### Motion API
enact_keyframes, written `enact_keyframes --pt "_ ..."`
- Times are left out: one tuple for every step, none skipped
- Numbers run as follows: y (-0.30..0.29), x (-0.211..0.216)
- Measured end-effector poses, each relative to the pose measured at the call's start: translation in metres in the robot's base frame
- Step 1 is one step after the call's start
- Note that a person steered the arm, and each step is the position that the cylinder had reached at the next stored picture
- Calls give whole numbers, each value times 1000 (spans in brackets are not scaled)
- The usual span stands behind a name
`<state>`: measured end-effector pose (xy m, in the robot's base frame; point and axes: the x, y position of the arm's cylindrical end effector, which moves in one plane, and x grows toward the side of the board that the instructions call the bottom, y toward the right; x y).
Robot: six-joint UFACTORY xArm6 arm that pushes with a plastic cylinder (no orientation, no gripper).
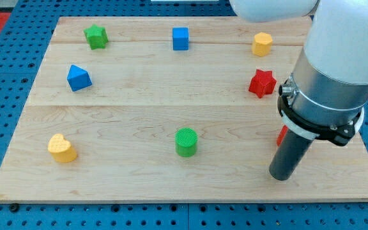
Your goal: Touch the bottom of yellow heart
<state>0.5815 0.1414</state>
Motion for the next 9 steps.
enact_keyframes --pt "1 0" --pt "24 -5" --pt "14 -15" --pt "-45 -15" --pt "-92 -11" --pt "-161 7" --pt "-244 12" --pt "-302 -2" --pt "-353 -22"
